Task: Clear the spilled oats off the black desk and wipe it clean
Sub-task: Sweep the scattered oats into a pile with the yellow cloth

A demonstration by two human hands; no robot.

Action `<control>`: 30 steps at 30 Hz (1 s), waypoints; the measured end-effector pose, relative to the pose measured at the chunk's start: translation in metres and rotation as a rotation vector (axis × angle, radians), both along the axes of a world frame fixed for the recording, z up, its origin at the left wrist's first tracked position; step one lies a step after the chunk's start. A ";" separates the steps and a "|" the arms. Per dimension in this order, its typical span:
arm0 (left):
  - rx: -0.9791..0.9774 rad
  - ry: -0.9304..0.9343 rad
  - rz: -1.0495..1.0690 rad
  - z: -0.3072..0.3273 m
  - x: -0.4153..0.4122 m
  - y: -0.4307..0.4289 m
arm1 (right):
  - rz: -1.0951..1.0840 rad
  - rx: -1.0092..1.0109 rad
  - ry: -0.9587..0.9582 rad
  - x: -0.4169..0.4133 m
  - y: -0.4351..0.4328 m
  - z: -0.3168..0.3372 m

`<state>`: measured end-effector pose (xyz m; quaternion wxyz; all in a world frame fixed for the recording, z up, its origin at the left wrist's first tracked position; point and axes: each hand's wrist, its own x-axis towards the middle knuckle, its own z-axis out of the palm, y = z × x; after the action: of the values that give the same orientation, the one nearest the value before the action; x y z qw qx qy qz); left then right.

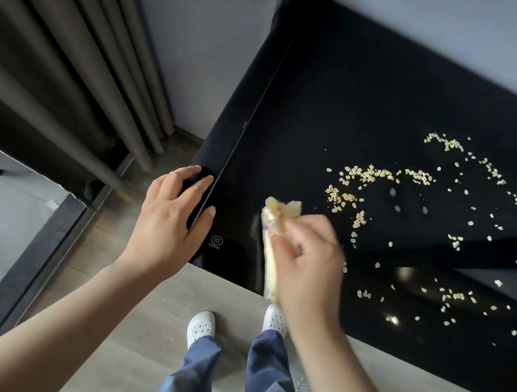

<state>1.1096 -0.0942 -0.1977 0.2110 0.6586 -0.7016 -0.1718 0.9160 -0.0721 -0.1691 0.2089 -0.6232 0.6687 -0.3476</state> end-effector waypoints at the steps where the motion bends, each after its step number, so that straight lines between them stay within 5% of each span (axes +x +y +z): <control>1: 0.001 0.000 0.003 0.000 0.000 0.000 | 0.020 0.010 0.003 0.007 0.010 -0.007; 12: -0.023 -0.088 -0.004 0.005 -0.015 0.001 | -0.278 0.011 0.047 -0.069 -0.016 -0.008; 19: -0.074 -0.129 -0.064 0.000 -0.039 -0.032 | -0.129 -0.020 -0.002 -0.024 -0.008 -0.005; 25: -0.090 -0.127 -0.026 -0.008 -0.037 -0.043 | -0.365 -0.063 0.113 0.003 -0.008 -0.024; 30: -0.108 -0.152 -0.020 -0.010 -0.041 -0.041 | -0.300 -0.110 0.126 -0.015 -0.015 -0.036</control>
<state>1.0690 -0.1347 -0.2081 0.1907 0.6504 -0.7303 -0.0853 0.9006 -0.0871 -0.2047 0.0778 -0.5473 0.7459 -0.3715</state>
